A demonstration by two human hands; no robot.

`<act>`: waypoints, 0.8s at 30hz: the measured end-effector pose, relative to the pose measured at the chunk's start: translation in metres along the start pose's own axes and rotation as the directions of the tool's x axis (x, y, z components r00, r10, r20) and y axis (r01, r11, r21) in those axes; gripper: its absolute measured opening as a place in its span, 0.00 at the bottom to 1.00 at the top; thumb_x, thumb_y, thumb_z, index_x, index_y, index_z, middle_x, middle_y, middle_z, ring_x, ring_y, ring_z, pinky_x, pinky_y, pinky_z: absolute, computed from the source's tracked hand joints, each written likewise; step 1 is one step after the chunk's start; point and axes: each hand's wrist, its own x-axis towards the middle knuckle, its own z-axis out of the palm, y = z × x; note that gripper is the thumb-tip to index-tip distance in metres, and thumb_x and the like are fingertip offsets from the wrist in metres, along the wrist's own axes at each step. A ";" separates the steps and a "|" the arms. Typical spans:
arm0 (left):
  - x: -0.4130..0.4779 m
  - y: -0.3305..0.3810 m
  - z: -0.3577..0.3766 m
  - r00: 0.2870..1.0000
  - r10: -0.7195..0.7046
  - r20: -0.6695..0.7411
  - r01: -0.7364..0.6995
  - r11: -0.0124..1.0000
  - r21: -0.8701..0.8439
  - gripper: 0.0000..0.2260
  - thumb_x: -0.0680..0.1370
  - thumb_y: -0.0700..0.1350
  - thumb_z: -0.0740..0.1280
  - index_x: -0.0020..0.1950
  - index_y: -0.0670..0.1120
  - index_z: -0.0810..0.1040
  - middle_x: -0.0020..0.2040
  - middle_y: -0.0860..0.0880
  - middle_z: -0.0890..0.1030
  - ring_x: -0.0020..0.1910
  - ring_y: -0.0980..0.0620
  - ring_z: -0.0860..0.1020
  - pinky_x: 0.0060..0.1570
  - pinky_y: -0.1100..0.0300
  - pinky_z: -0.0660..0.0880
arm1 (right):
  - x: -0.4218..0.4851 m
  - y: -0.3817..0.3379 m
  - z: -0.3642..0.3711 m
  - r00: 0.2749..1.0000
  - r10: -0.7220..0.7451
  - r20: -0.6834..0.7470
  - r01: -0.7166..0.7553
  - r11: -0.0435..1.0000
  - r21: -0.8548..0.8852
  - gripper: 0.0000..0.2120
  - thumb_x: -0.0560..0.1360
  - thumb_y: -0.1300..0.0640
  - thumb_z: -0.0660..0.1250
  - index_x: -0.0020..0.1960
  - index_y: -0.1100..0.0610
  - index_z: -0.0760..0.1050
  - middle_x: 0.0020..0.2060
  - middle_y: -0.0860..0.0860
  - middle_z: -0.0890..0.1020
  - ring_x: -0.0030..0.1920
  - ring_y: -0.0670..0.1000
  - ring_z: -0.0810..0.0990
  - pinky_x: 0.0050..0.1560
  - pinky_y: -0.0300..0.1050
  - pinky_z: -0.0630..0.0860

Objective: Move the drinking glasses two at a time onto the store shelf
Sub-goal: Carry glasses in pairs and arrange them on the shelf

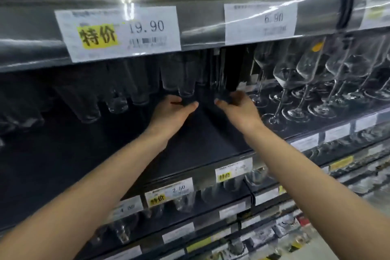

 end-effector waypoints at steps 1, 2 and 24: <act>0.011 0.002 0.008 1.000 0.007 -0.024 -0.006 1.000 0.009 0.17 0.73 0.54 0.74 0.56 0.52 0.73 0.51 0.54 0.79 0.53 0.54 0.79 0.60 0.55 0.76 | 0.013 0.002 0.002 1.000 -0.001 0.012 0.001 1.000 0.002 0.26 0.72 0.46 0.73 0.66 0.55 0.72 0.59 0.50 0.80 0.61 0.51 0.78 0.58 0.40 0.71; 0.021 0.002 0.016 0.999 0.022 -0.047 -0.021 1.000 0.022 0.17 0.74 0.54 0.74 0.57 0.53 0.72 0.51 0.56 0.78 0.52 0.56 0.78 0.59 0.58 0.75 | 0.026 0.004 0.004 1.000 0.009 0.027 -0.009 1.000 0.010 0.27 0.73 0.46 0.73 0.67 0.55 0.70 0.60 0.50 0.80 0.61 0.51 0.78 0.56 0.39 0.70; 0.154 -0.038 0.074 0.879 0.139 -0.456 -0.121 0.990 0.068 0.38 0.68 0.57 0.77 0.71 0.43 0.65 0.66 0.46 0.75 0.62 0.49 0.76 0.64 0.55 0.74 | 0.137 0.025 0.068 0.960 -0.220 -0.175 0.221 0.975 -0.014 0.35 0.73 0.58 0.70 0.75 0.67 0.58 0.69 0.63 0.71 0.69 0.61 0.71 0.69 0.50 0.68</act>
